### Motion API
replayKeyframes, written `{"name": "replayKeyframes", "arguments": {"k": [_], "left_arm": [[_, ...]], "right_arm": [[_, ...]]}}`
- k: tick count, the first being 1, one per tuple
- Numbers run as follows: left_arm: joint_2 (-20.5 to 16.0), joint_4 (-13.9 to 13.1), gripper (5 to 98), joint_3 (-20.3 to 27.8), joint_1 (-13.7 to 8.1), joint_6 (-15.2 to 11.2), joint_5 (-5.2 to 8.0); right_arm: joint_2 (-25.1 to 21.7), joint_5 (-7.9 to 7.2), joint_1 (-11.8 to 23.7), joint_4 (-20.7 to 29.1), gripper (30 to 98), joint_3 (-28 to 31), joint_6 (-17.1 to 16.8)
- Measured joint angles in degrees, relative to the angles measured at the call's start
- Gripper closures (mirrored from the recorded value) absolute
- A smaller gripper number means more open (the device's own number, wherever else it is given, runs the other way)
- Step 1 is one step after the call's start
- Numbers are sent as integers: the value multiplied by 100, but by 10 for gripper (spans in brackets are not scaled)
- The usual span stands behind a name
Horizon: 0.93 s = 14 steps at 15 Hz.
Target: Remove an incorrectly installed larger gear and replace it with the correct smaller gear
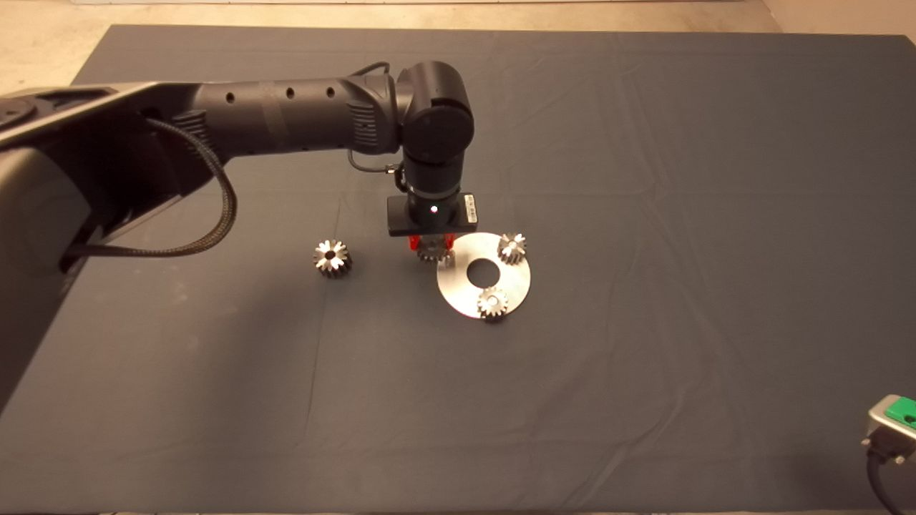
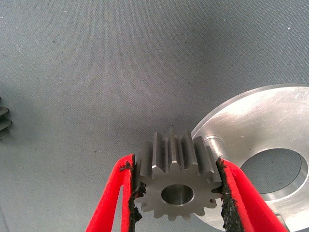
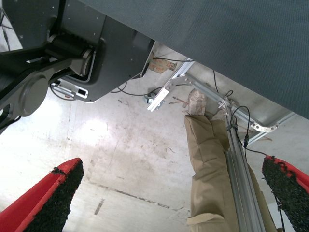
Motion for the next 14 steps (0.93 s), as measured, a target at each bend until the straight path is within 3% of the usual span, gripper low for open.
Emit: {"name": "replayKeyframes", "arguments": {"k": [5, 8, 14], "left_arm": [[0, -20, 712, -155, -40, 149, -69], [0, -266, 715, -185, -244, 331, -71], [66, -519, 715, -199, -262, 428, -80]], "right_arm": [[4, 0, -145, -43, 308, 0, 1], [30, -5, -221, -107, 308, 0, 1], [34, 0, -251, -148, 308, 0, 1]]}}
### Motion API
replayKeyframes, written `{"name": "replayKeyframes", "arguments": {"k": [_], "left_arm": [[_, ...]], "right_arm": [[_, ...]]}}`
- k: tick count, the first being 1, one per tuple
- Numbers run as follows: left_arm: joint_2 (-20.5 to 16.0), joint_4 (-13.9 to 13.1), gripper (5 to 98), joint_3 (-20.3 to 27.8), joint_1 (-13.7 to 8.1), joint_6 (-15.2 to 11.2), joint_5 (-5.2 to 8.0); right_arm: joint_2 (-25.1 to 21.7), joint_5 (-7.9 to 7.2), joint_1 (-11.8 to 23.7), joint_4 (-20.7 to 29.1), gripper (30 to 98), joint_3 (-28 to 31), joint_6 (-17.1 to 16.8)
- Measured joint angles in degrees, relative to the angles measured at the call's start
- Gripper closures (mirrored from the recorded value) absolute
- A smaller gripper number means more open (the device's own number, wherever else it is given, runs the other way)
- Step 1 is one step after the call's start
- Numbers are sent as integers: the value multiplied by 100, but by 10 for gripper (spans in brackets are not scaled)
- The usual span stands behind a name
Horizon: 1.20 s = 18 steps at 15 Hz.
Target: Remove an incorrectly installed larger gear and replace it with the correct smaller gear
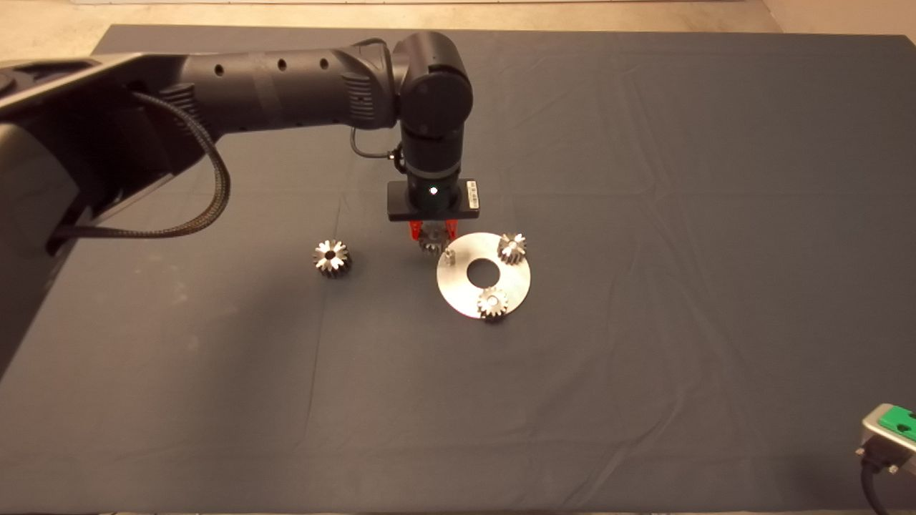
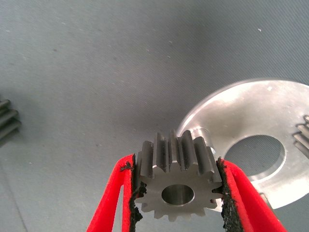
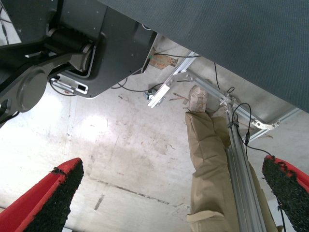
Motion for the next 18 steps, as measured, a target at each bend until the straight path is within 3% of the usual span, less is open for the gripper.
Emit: {"name": "replayKeyframes", "arguments": {"k": [4, 7, 14, 18], "left_arm": [[44, -19, 716, -13, 18, 15, -5], [47, -17, 716, -140, 198, 35, -2], [69, -38, 717, -255, 197, 105, -13], [135, -41, 717, -308, 191, 146, 52]], "right_arm": [[11, -2, -2, -1, 308, 0, 1], [16, 0, -2, -1, 308, 0, 2], [30, 0, -5, -9, 308, 0, 0], [63, 0, -5, -15, 308, 0, 2]]}}
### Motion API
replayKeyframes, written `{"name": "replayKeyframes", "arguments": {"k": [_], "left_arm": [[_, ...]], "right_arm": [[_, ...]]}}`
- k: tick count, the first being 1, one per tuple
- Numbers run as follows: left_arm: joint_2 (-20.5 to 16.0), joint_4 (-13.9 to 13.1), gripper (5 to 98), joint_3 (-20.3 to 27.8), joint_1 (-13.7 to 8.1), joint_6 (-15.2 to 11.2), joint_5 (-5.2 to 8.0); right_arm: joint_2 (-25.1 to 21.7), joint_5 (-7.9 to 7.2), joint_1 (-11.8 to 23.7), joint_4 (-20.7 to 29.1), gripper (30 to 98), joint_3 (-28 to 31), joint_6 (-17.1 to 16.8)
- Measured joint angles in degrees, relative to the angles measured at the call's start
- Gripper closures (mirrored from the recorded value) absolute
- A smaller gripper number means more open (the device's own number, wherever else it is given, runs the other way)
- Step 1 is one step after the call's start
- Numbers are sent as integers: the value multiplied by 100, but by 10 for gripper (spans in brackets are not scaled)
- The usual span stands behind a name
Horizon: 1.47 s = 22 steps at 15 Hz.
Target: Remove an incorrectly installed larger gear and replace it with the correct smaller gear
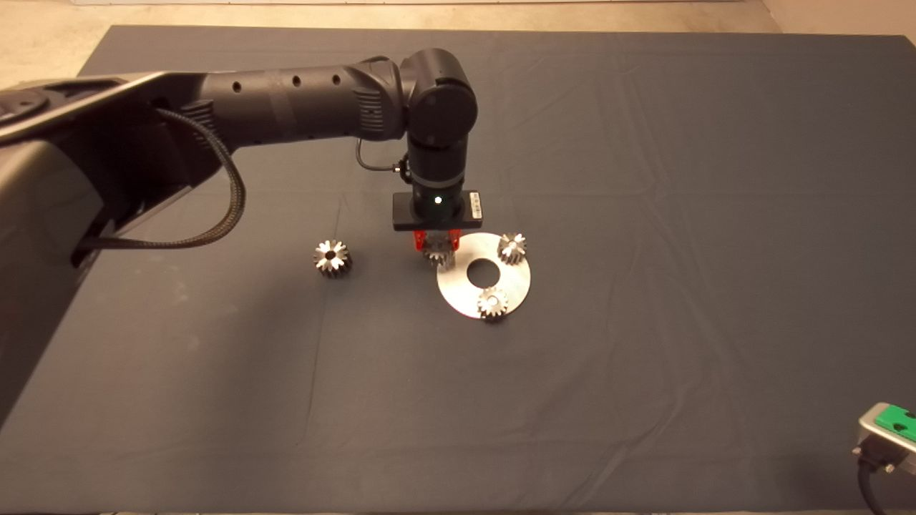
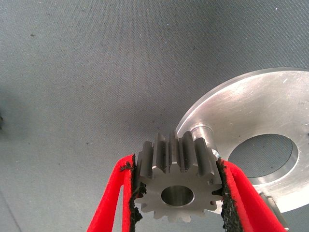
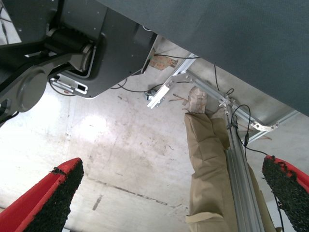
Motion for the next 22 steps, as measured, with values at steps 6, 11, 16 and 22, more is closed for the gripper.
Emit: {"name": "replayKeyframes", "arguments": {"k": [6, 11, 16, 22], "left_arm": [[20, 0, 717, -4, 0, -9, 11], [9, 24, 725, 110, 10, -180, -9], [22, 22, 752, 187, 35, -184, -74], [39, -77, 753, 16, 22, -92, -116]], "right_arm": [[62, 0, 0, -5, 308, 0, 0], [94, 2, 0, -7, 308, 0, -2], [94, -2, -13, -7, 308, 0, 0], [115, 1, -13, -7, 308, 0, 0]]}}
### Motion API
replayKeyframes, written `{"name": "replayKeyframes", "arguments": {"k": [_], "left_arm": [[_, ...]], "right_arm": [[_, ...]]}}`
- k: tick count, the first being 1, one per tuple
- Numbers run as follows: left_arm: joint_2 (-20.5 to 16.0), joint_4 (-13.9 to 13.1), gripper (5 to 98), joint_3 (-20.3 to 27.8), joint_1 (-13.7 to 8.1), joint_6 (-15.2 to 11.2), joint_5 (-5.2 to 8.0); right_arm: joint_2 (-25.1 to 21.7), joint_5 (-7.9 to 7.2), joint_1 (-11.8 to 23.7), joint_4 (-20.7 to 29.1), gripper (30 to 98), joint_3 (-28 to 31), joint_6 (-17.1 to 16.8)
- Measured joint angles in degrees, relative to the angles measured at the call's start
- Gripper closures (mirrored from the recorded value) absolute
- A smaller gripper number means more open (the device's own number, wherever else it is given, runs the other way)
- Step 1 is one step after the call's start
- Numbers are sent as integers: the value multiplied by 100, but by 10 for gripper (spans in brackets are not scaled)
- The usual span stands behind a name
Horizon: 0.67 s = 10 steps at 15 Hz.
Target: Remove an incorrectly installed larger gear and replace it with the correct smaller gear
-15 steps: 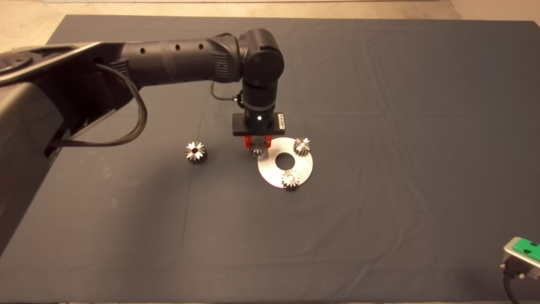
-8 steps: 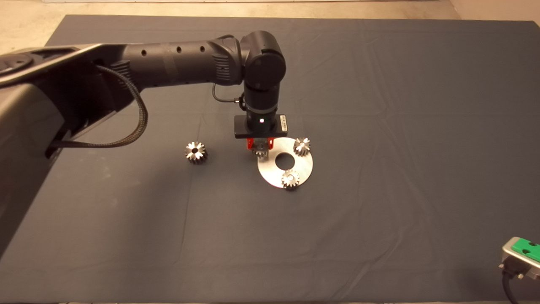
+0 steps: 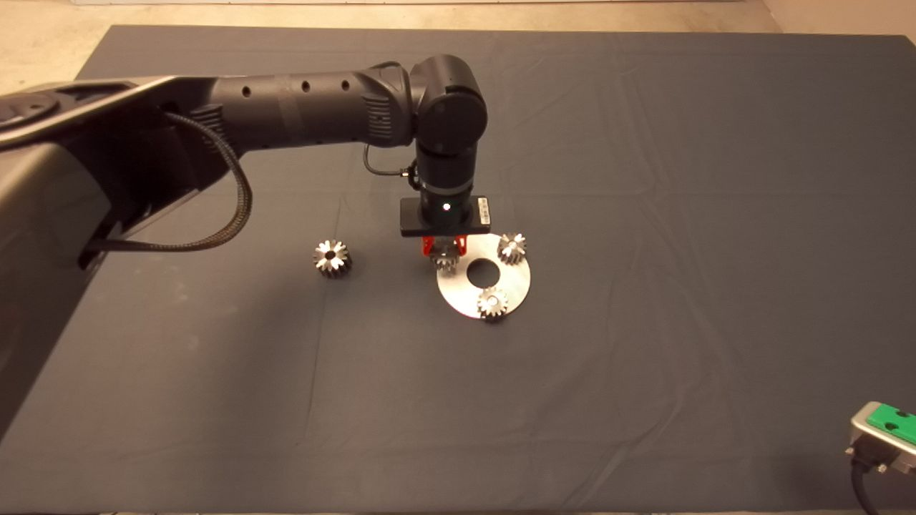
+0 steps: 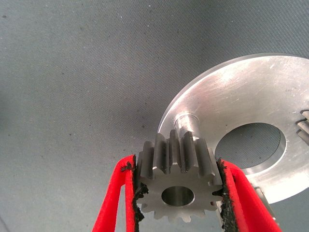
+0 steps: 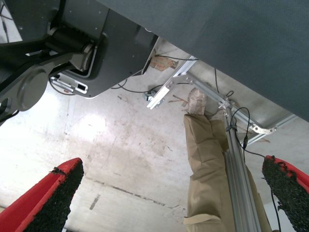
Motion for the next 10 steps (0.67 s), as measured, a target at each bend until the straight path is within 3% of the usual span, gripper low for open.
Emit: {"name": "replayKeyframes", "arguments": {"k": [2, 10], "left_arm": [[17, -80, 773, -124, -6, 185, -13], [16, -47, 795, -190, -37, 198, -35]], "right_arm": [[6, -3, 0, 0, 308, 0, 0], [29, -1, -13, -1, 308, 0, 0]]}}
